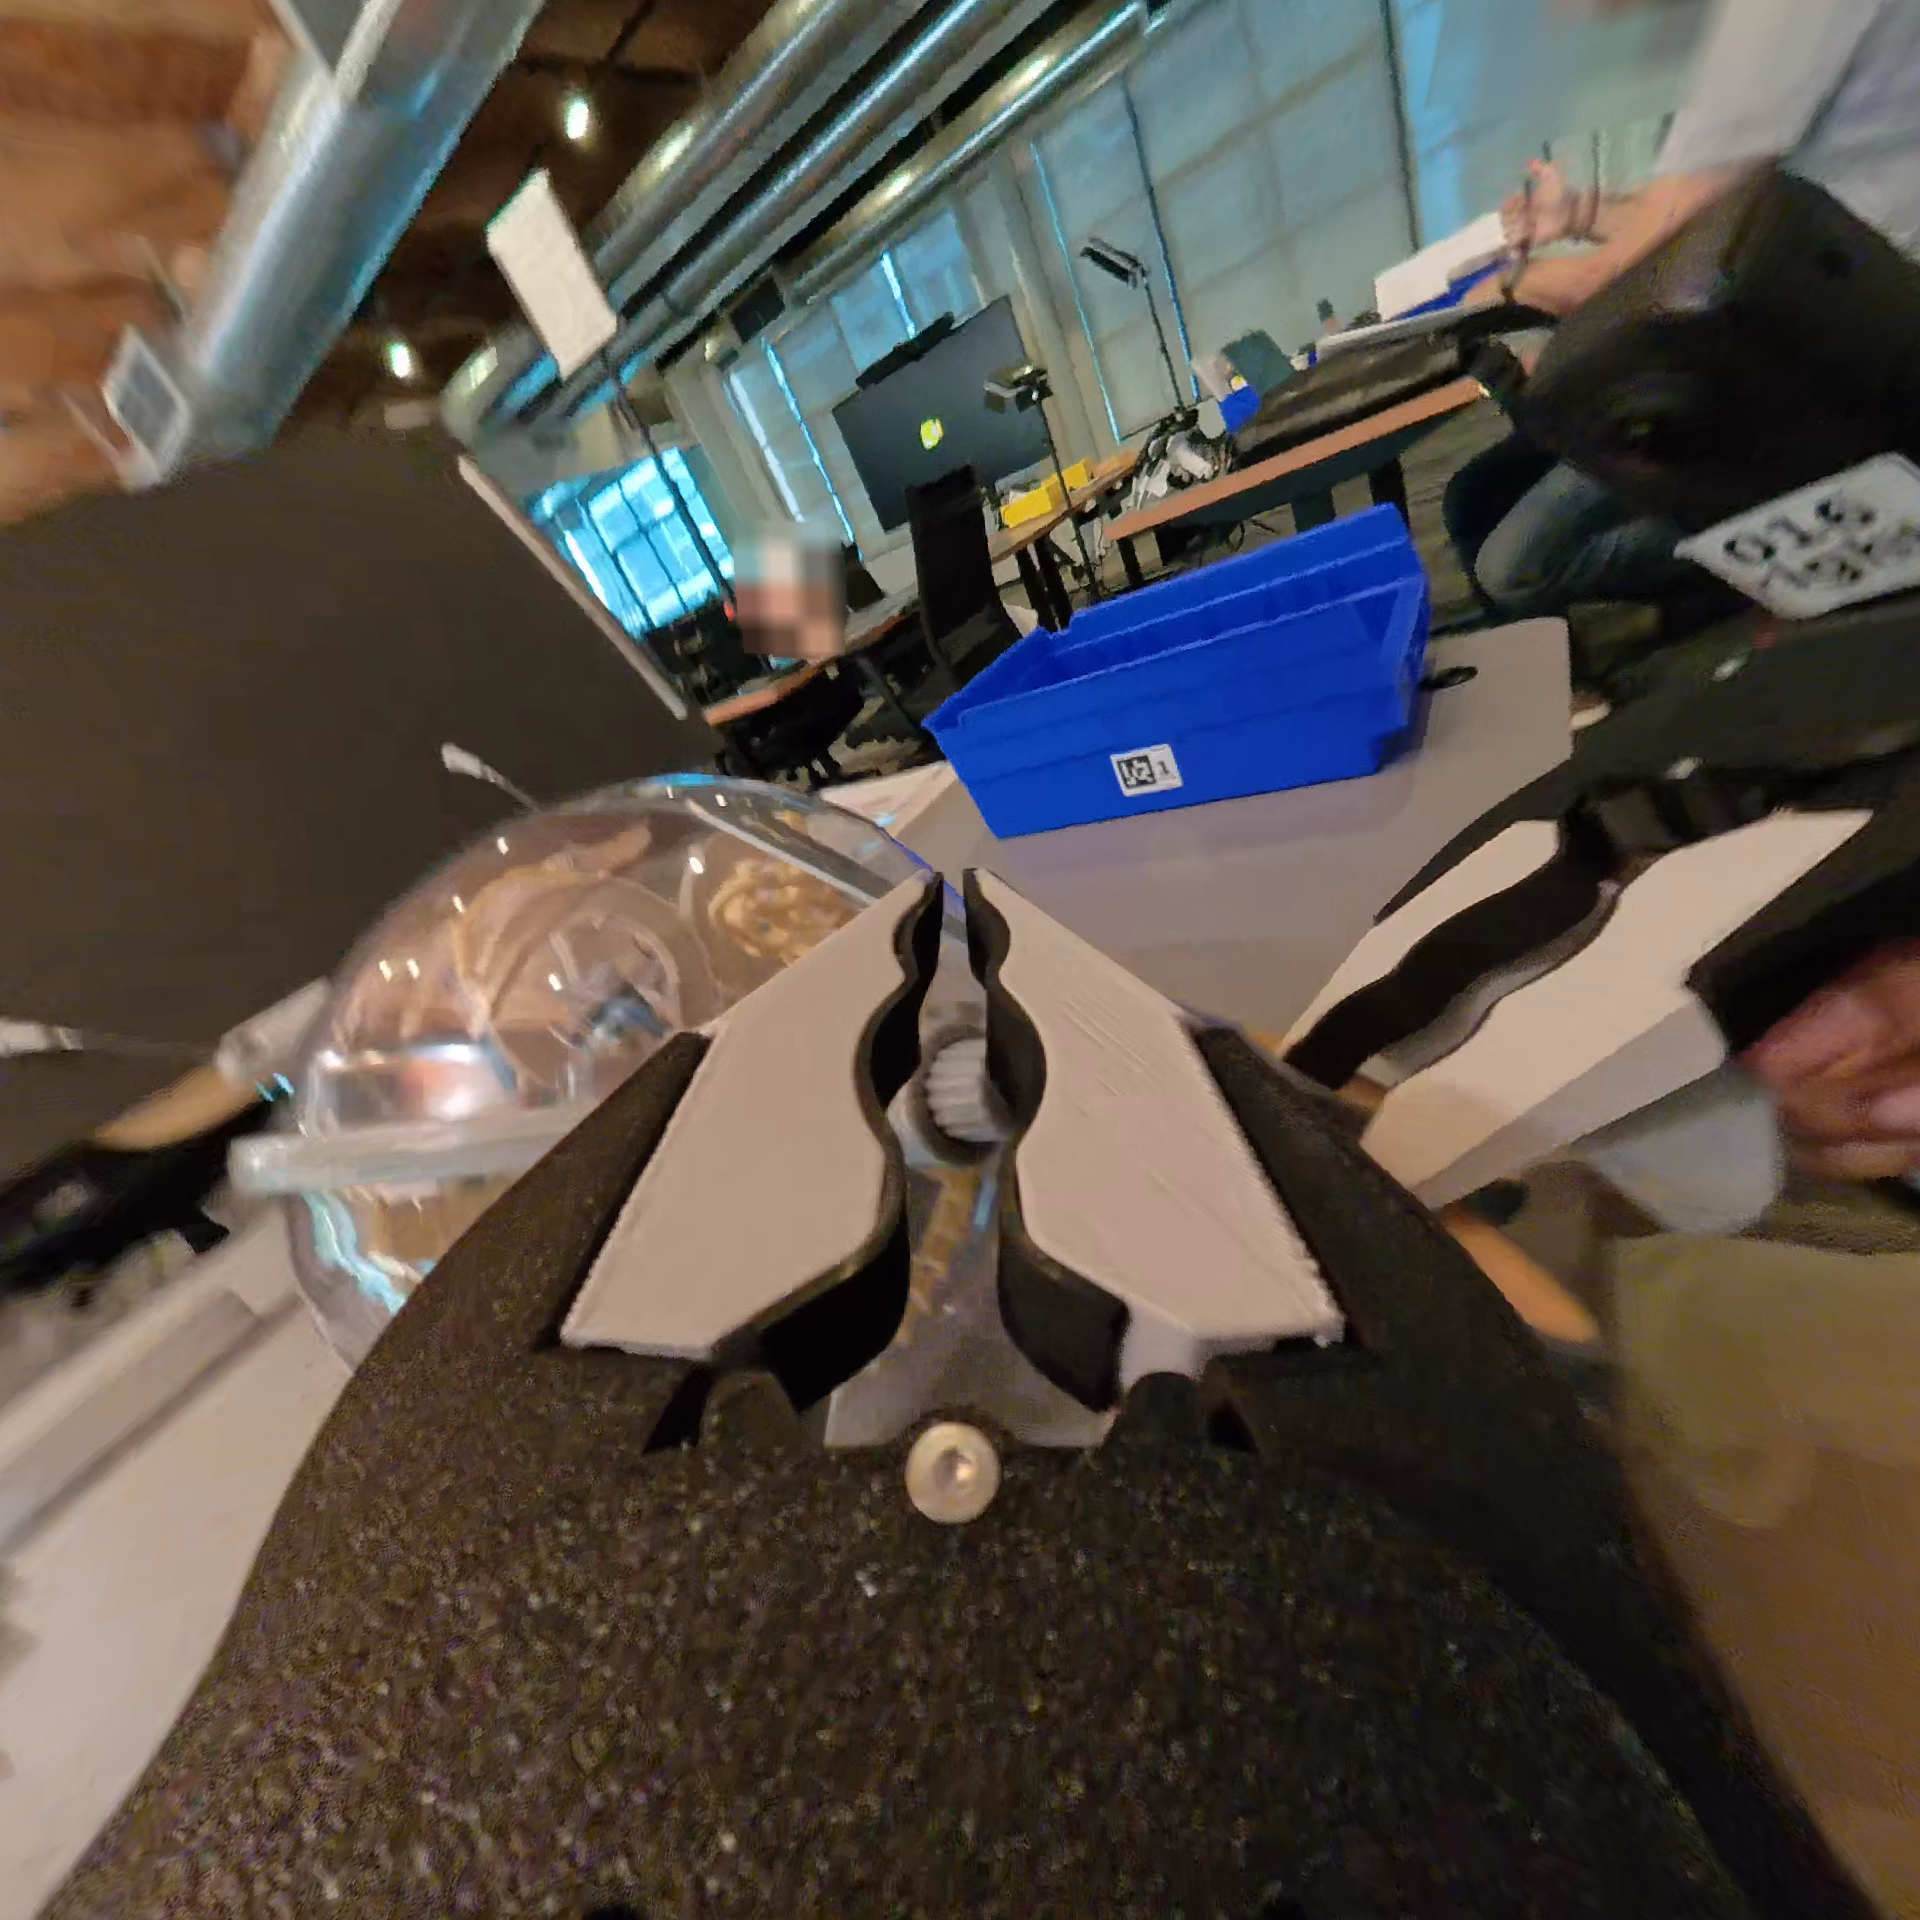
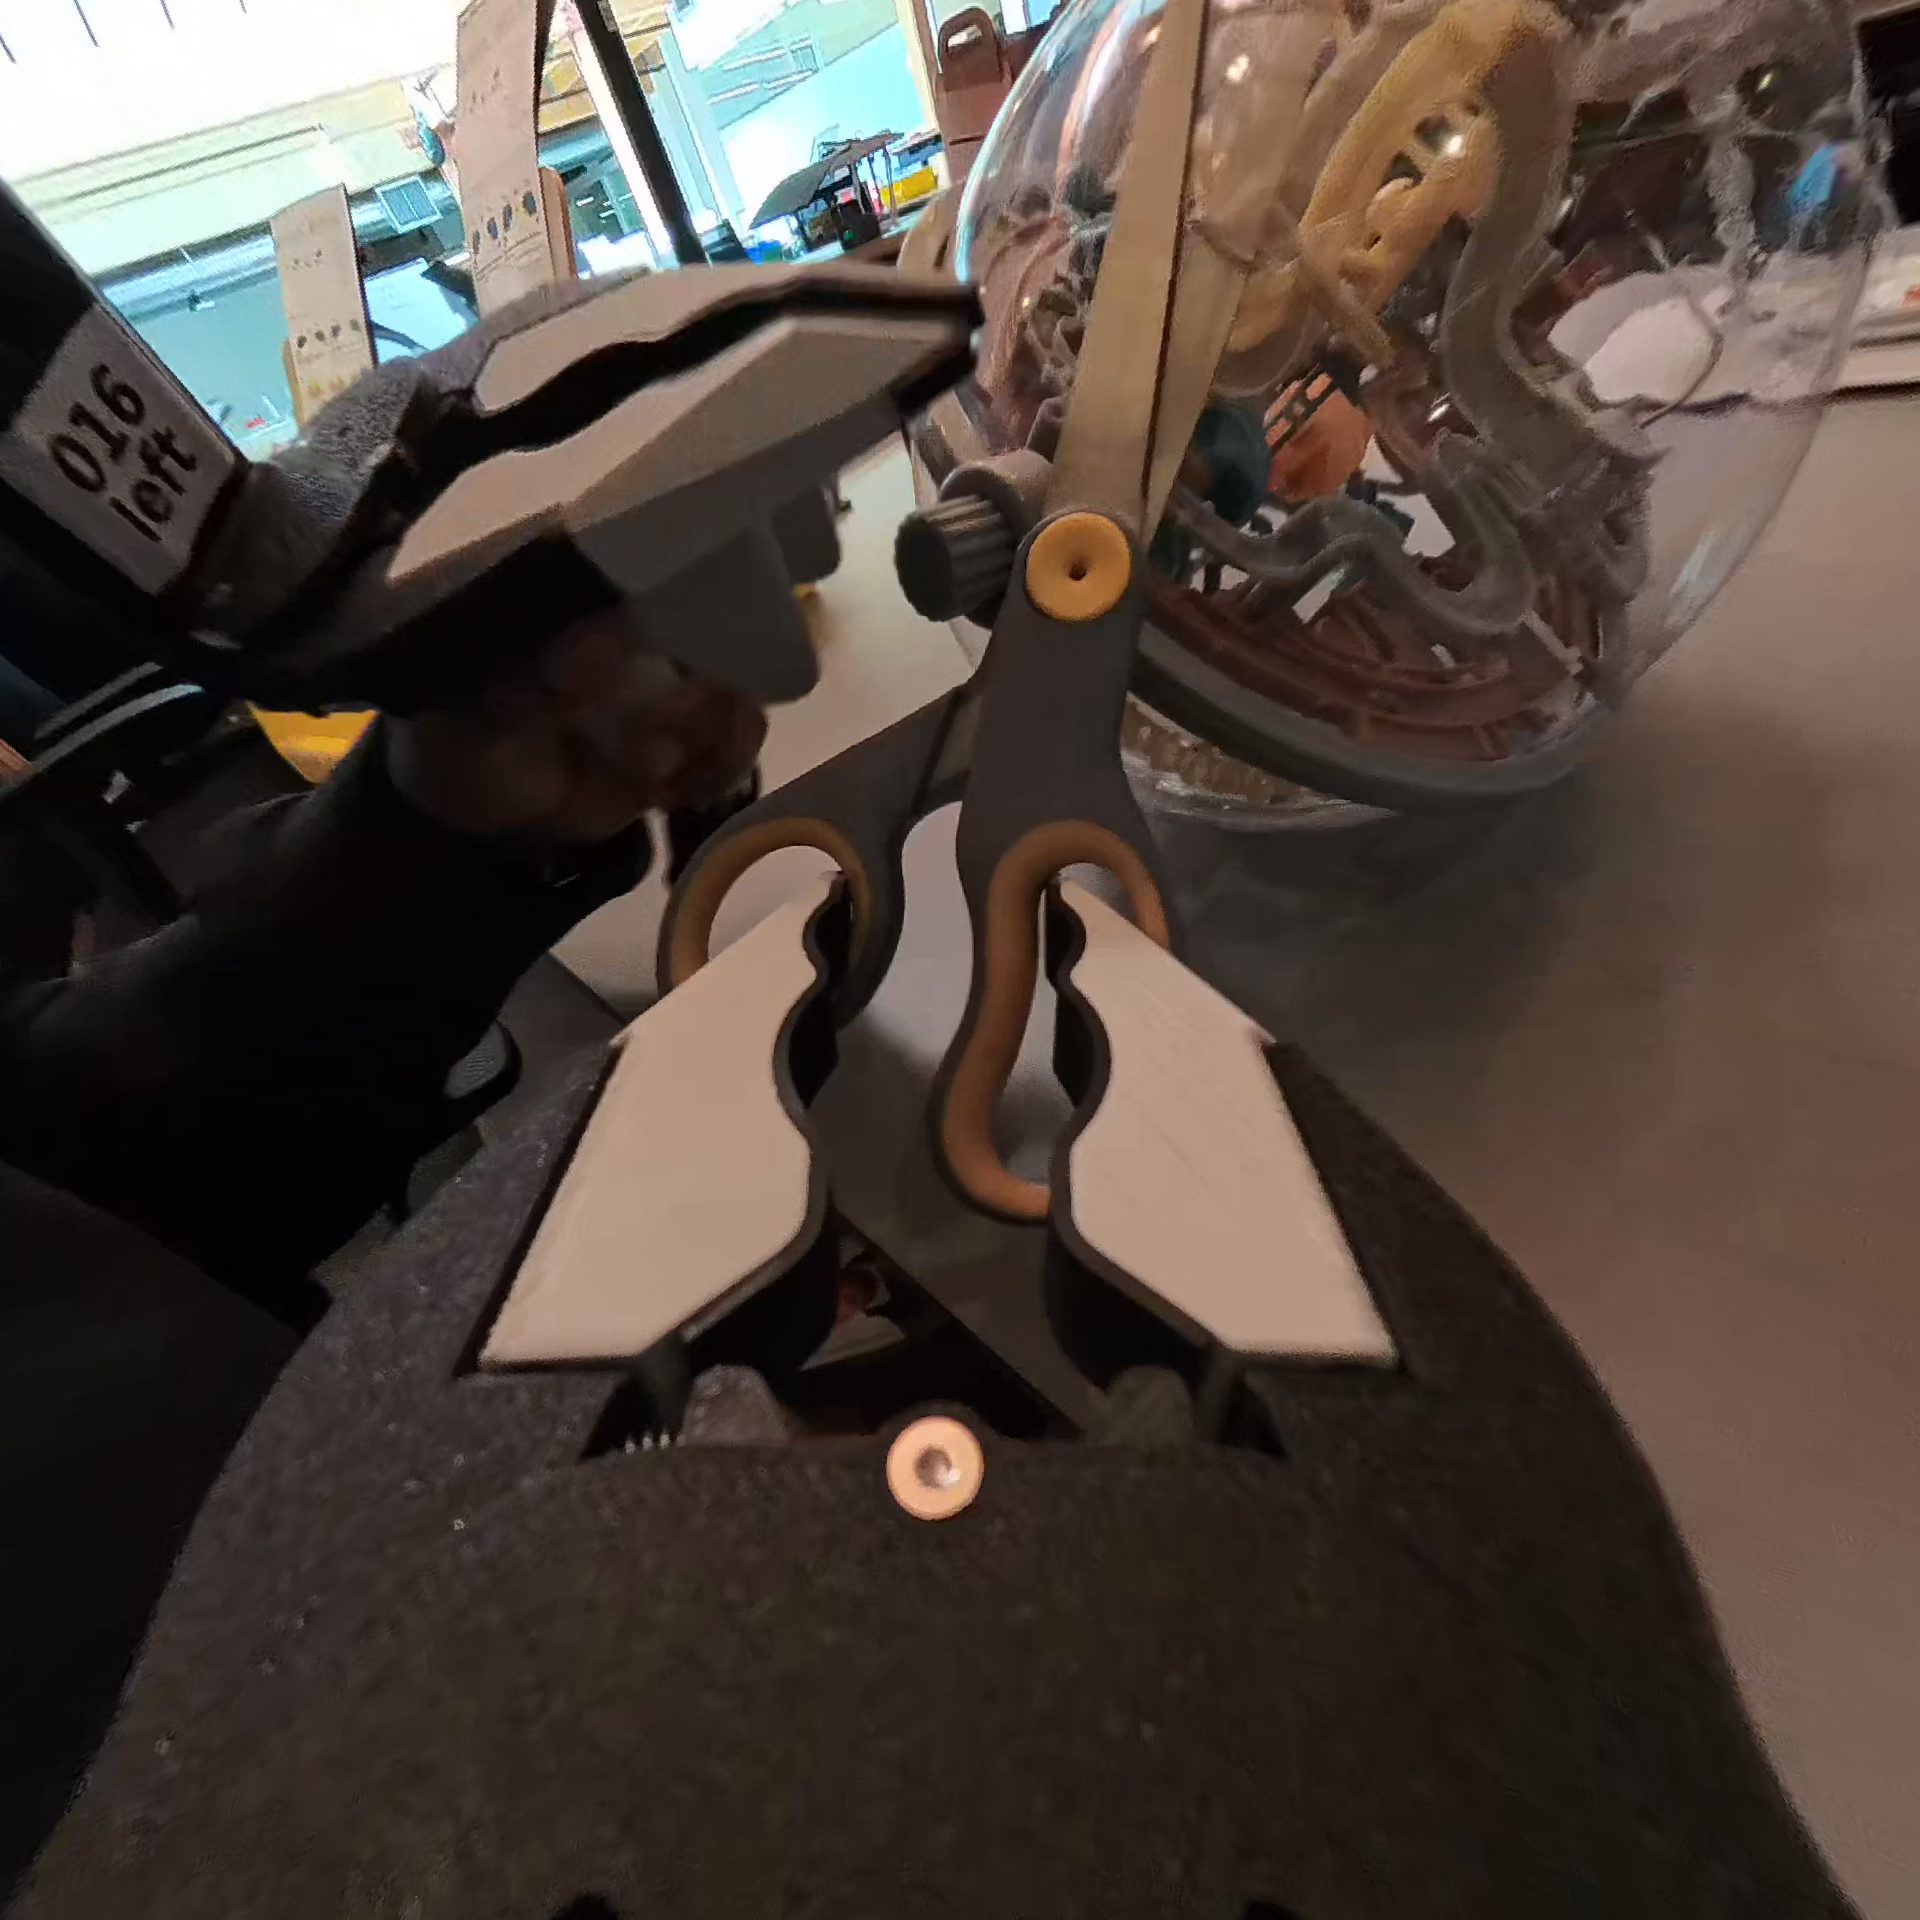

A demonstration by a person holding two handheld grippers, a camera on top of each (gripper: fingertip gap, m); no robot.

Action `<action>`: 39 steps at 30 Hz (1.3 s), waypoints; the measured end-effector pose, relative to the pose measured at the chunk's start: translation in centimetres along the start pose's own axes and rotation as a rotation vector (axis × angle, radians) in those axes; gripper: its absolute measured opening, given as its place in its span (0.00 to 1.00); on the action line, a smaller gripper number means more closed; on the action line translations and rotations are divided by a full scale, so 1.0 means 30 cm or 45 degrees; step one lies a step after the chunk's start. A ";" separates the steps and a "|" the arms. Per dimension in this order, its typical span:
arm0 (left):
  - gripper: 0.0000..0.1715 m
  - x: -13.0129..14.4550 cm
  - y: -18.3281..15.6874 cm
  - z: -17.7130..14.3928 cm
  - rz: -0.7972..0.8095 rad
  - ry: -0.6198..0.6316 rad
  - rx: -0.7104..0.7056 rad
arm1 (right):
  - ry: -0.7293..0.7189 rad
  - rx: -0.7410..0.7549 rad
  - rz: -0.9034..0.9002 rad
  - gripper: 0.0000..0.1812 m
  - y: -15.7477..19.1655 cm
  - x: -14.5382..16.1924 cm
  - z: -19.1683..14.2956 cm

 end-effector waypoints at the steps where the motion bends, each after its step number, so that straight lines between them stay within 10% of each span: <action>1: 0.04 0.010 -0.007 -0.021 -0.088 0.039 0.008 | -0.007 0.005 -0.025 0.20 0.003 0.001 0.006; 5: 0.20 0.069 -0.071 -0.139 -0.483 0.191 0.069 | 0.021 0.022 -0.107 0.19 0.014 0.022 0.033; 15: 0.24 0.166 -0.237 -0.258 -1.345 0.090 0.245 | 0.159 -0.018 -0.276 0.19 0.070 0.108 0.096; 22: 0.06 0.247 -0.257 -0.261 -1.391 0.203 0.170 | 0.254 -0.066 -0.378 0.22 0.112 0.160 0.109; 39: 0.05 0.225 -0.229 -0.291 -1.492 0.113 0.250 | 0.220 -0.249 0.021 0.29 0.048 0.106 0.058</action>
Point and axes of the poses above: each gripper's, where its closed fingertips meet, z out along the fingers, x out of its underside, y = z × x across the jaws, the point moved 2 cm from there along -z, back along the fingers, and after that the axes turned 9 degrees about z, right-handed, at the moved point
